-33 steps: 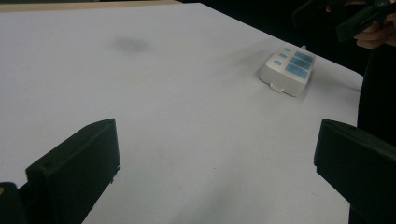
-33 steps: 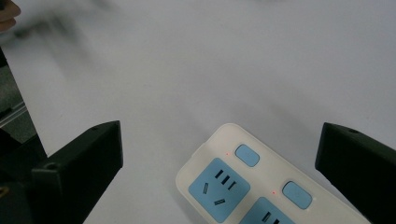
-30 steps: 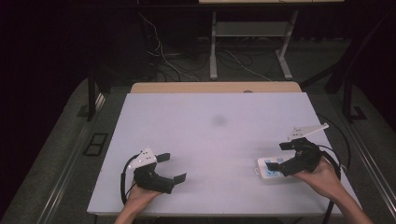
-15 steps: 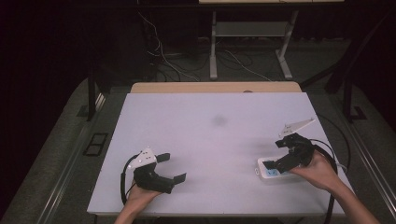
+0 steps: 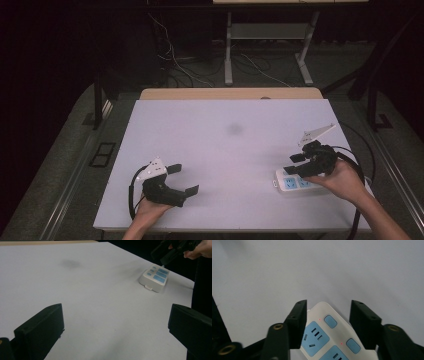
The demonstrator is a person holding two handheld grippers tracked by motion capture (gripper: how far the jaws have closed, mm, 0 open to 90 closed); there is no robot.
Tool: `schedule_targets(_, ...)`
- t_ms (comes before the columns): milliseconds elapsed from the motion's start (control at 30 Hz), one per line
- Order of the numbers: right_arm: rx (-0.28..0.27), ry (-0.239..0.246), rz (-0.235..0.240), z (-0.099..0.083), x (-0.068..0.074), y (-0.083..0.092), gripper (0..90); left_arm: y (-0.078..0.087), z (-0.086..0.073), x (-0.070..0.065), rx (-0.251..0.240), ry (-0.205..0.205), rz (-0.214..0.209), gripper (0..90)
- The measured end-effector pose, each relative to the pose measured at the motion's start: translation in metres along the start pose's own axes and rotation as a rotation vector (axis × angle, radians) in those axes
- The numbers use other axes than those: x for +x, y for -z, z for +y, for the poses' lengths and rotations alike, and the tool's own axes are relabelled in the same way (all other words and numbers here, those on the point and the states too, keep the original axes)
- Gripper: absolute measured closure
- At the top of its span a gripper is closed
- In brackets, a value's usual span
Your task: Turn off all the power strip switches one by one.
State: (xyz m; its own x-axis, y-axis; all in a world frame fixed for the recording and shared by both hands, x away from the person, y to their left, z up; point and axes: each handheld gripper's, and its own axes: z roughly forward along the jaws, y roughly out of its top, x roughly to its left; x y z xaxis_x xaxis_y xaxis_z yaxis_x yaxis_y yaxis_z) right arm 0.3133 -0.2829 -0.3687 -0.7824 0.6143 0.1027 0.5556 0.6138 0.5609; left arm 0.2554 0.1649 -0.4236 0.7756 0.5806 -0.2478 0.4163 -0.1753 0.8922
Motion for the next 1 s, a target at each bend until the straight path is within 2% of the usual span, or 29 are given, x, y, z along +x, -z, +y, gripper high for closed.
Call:
schedule_targets(133, 0.029, -0.031, 0.052, 0.000, -0.005, -0.003, 64.8, -0.001, 0.000, 0.000, 0.003, -0.001, 0.000, 0.0)
schedule_targets(167, 0.029, -0.031, 0.052, 0.000, -0.005, -0.003, 64.8, -0.001, 0.000, 0.000, 0.005, -0.002, -0.001, 0.0)
schedule_targets(200, 0.045, -0.045, 0.064, 0.000, -0.008, -0.004, 72.4, -0.001, 0.000, 0.000, 0.006, -0.003, 0.000, 0.0)
schedule_targets(267, 0.049, -0.049, 0.063, -0.001, -0.009, -0.005, 75.7, -0.001, 0.000, 0.000, 0.004, -0.003, 0.000, 0.0)
schedule_targets(300, 0.049, -0.050, 0.066, -0.001, -0.011, -0.006, 83.9, -0.001, 0.000, 0.000, 0.004, -0.002, -0.001, 0.0)
schedule_targets(333, 0.049, -0.050, 0.066, -0.001, -0.011, -0.006, 83.9, -0.001, 0.000, 0.000, 0.004, -0.002, 0.000, 0.0)
schedule_targets(400, 0.050, -0.047, 0.063, -0.001, -0.013, -0.007, 89.7, -0.001, 0.000, 0.000, 0.003, -0.002, 0.000, 0.0)
schedule_targets(1000, 0.093, -0.037, 0.099, 0.000, -0.020, -0.025, 90.0, -0.001, 0.000, 0.001, 0.005, -0.005, 0.003, 0.0)
